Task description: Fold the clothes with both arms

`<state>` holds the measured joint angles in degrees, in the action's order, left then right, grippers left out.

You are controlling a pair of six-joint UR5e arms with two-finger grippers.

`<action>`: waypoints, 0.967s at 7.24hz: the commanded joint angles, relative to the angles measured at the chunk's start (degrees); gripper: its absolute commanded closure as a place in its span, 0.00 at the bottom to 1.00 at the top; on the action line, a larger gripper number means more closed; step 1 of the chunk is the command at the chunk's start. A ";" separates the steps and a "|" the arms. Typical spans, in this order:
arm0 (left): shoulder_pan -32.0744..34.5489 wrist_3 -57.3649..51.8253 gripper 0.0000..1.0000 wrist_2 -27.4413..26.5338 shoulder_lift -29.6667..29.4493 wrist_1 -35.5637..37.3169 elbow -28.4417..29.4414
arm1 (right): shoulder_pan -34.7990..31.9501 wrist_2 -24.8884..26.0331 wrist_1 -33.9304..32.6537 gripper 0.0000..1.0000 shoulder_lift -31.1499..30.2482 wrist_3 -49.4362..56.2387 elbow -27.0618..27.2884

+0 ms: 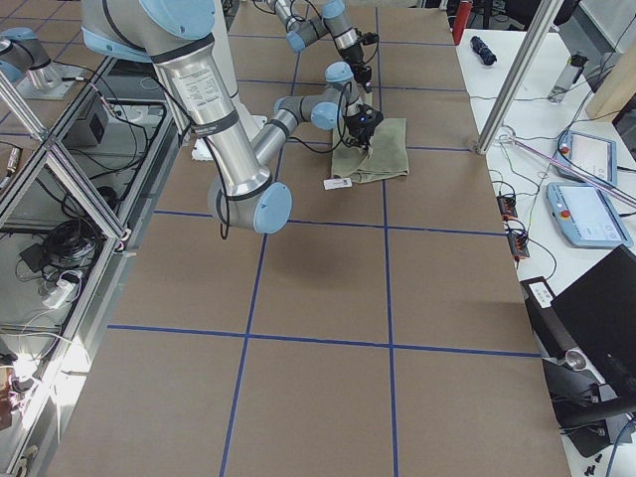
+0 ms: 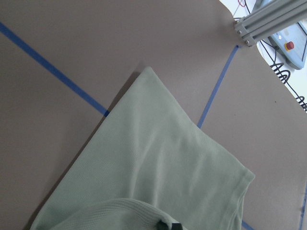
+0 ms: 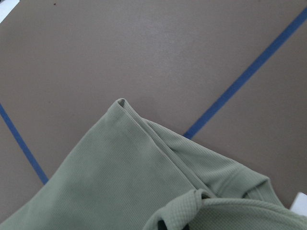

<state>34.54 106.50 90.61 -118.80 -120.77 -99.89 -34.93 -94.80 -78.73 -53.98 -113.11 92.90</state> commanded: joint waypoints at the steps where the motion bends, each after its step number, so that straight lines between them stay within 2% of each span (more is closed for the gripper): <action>1: 1.58 -1.38 1.00 -0.08 -2.30 -2.27 5.12 | -2.95 -3.90 6.55 1.00 2.03 0.96 -7.54; 2: 2.63 -1.90 1.00 -0.17 -3.88 -6.54 11.15 | -3.56 -4.08 6.66 1.00 3.60 3.13 -10.17; 3: 3.77 -4.78 0.93 -0.78 -7.29 -16.33 23.48 | -3.74 -4.17 8.83 0.01 6.58 8.99 -16.63; 4: 5.35 -10.11 0.49 -0.87 -9.33 -20.08 29.78 | -5.74 -4.34 14.16 0.00 7.91 18.70 -21.31; 5: 6.76 -12.95 0.41 -0.79 -9.43 -20.38 29.76 | -9.33 -6.43 14.56 0.00 8.01 28.63 -22.23; 7: 7.21 -13.15 0.41 0.00 -9.35 -20.38 29.06 | -14.10 -14.94 14.74 0.00 7.40 32.24 -21.98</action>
<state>41.22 94.06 90.14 -128.07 -140.87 -70.77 -46.40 -105.38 -64.41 -46.50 -83.97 71.12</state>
